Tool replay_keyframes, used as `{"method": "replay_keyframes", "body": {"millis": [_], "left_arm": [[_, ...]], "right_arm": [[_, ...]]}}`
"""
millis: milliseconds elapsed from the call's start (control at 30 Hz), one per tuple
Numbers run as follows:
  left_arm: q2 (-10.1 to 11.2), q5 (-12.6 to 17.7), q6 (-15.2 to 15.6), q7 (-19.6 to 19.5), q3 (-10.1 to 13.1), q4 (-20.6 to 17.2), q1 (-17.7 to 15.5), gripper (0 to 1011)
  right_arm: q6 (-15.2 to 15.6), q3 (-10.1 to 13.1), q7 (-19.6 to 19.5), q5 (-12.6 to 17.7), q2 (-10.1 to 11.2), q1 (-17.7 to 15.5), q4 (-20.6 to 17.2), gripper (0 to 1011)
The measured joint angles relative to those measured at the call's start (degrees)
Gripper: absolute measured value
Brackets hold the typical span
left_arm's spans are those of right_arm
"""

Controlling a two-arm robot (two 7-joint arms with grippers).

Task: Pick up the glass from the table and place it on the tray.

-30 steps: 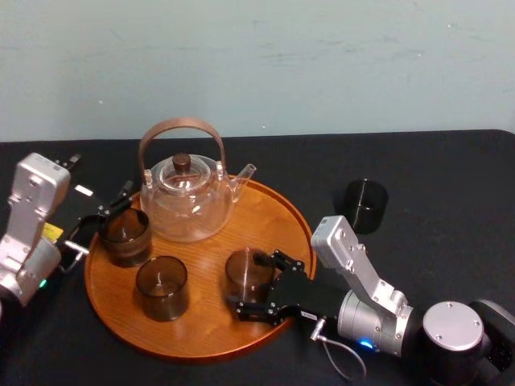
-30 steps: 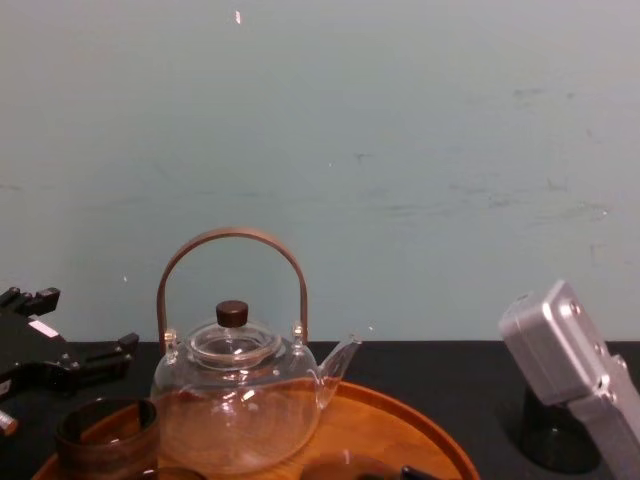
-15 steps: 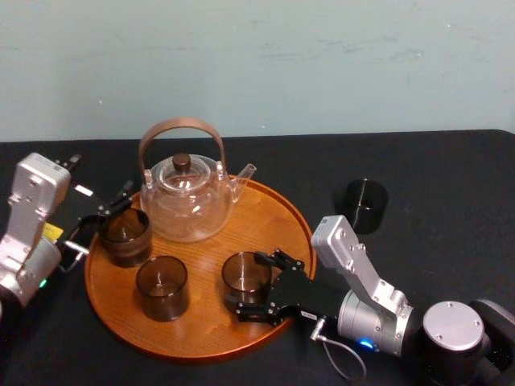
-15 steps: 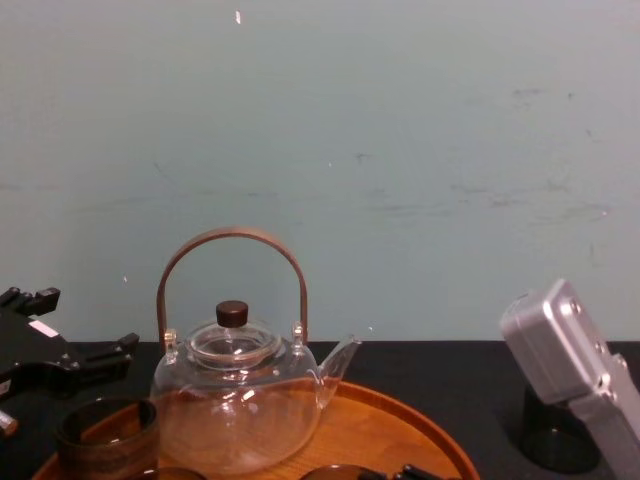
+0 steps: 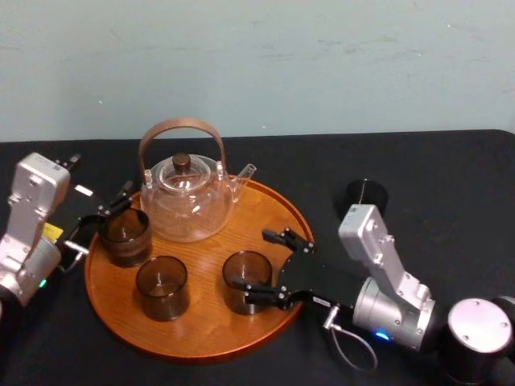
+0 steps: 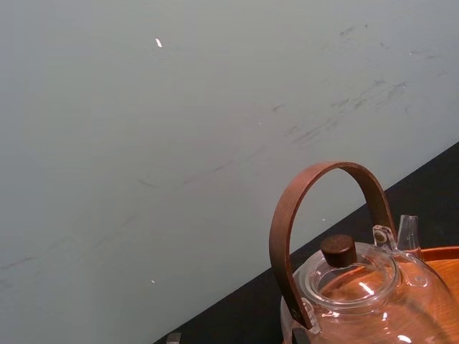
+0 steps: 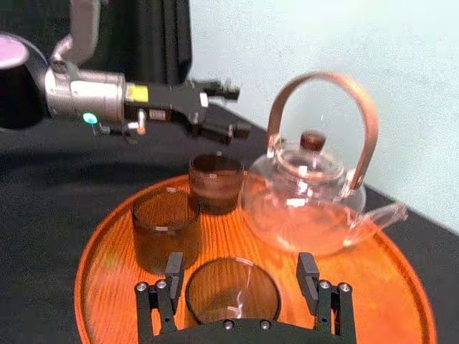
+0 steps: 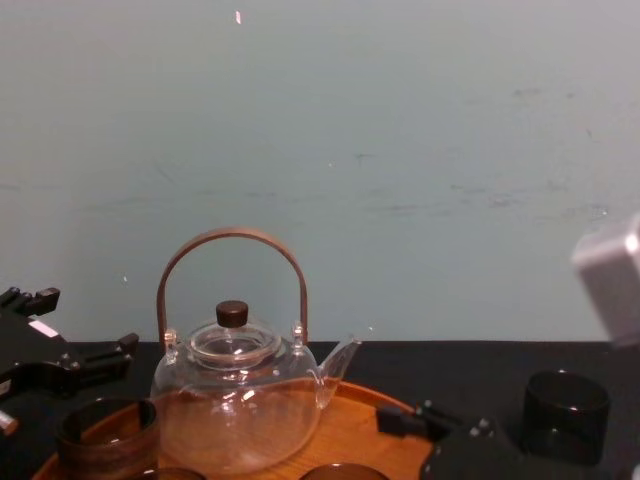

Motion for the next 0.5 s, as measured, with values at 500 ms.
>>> {"method": "replay_keyframes", "body": {"millis": [500], "left_arm": [[0.00,0.00,0.00,0.00,0.00,0.00,0.00,1001]], "right_arm": [[-2.93,4.45,-1.49,1.80,4.12,-4.82,-6.18,1002]]}}
